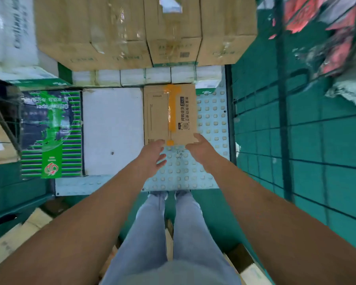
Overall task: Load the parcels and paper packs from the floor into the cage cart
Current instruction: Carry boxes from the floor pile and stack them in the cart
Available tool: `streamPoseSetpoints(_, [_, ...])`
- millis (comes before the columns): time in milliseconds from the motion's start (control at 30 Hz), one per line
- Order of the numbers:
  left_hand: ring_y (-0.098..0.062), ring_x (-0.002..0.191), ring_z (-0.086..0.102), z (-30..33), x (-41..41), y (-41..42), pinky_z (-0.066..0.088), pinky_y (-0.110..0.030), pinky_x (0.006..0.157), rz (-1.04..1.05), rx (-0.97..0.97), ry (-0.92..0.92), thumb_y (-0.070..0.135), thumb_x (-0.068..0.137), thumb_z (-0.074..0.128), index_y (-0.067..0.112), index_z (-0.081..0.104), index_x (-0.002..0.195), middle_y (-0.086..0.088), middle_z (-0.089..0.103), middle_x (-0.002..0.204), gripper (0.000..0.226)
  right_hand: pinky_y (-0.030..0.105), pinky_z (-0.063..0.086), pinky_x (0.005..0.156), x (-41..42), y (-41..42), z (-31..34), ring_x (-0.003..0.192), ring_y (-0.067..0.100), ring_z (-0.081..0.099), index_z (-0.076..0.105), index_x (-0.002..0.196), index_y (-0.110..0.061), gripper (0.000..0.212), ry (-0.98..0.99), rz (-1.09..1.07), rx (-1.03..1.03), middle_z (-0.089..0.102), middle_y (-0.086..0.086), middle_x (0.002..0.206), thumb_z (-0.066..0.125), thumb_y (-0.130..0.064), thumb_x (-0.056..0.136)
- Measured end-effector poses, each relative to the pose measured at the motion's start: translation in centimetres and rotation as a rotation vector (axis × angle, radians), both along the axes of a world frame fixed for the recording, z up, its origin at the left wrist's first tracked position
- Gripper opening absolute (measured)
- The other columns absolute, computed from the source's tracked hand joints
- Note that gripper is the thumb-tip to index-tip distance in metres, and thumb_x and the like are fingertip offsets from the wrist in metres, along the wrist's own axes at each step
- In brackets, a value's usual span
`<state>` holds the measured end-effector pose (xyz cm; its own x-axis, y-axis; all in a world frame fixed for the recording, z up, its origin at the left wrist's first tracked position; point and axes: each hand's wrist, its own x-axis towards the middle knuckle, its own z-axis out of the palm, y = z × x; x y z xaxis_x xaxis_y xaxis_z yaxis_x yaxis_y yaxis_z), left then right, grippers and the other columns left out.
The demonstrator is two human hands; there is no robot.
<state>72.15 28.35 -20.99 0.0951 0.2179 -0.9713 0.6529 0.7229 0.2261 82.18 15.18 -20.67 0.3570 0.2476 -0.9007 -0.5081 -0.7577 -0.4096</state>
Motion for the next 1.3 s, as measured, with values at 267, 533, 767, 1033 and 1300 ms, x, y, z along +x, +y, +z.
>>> streamPoseSetpoints(267, [-0.017,0.107,0.06,12.8,-3.1,-2.6,0.056,-0.032,0.094,-0.14,0.178,-0.15,0.027,0.101,0.056,0.02,0.054,0.141,0.0,0.06,0.126,0.041,0.042,0.046,0.111,-4.4,-2.3,12.7,0.124,0.026,0.056,0.033,0.159,-0.024,0.056,0.047,-0.078,0.089,0.049,0.006,0.145,0.049,-0.025,0.105])
streamPoseSetpoints(533, [-0.018,0.105,0.058,17.5,-10.5,-3.2,0.05,-0.032,0.092,0.02,0.239,-0.248,0.023,0.104,0.054,0.022,0.045,0.144,0.0,0.059,0.116,0.041,0.049,0.047,0.108,-9.7,-0.8,17.4,0.106,0.023,0.056,0.052,0.139,-0.01,0.036,-0.006,-0.011,0.141,0.06,0.009,0.118,0.049,-0.015,0.103])
streamPoseSetpoints(767, [-0.025,0.118,0.059,17.1,-23.0,-1.2,0.049,-0.035,0.094,0.412,0.266,-0.238,0.024,0.105,0.054,0.016,0.045,0.152,-0.007,0.057,0.139,0.049,0.045,0.046,0.109,-18.0,3.5,19.0,0.127,0.034,0.057,0.057,0.122,-0.014,0.021,-0.003,0.252,0.101,0.06,0.012,0.127,0.045,-0.017,0.105])
streamPoseSetpoints(1033, [-0.019,0.108,0.059,17.7,-39.0,-1.1,0.05,-0.029,0.081,0.819,0.31,-0.192,0.023,0.105,0.052,0.016,0.05,0.146,-0.002,0.058,0.127,0.042,0.028,0.034,0.065,-32.0,10.5,19.4,0.073,0.02,0.048,0.046,0.136,0.009,0.041,-0.063,0.655,0.135,0.048,0.004,0.088,0.05,-0.008,0.099])
streamPoseSetpoints(1300, [-0.018,0.112,0.058,17.8,-56.0,-4.0,0.051,-0.034,0.09,1.197,0.378,-0.141,0.027,0.106,0.051,0.02,0.048,0.147,0.001,0.056,0.137,0.042,0.024,0.028,0.058,-48.5,13.5,19.3,0.066,0.014,0.042,0.043,0.142,0.01,0.044,-0.005,1.036,0.161,0.042,0.0,0.08,0.046,-0.004,0.1])
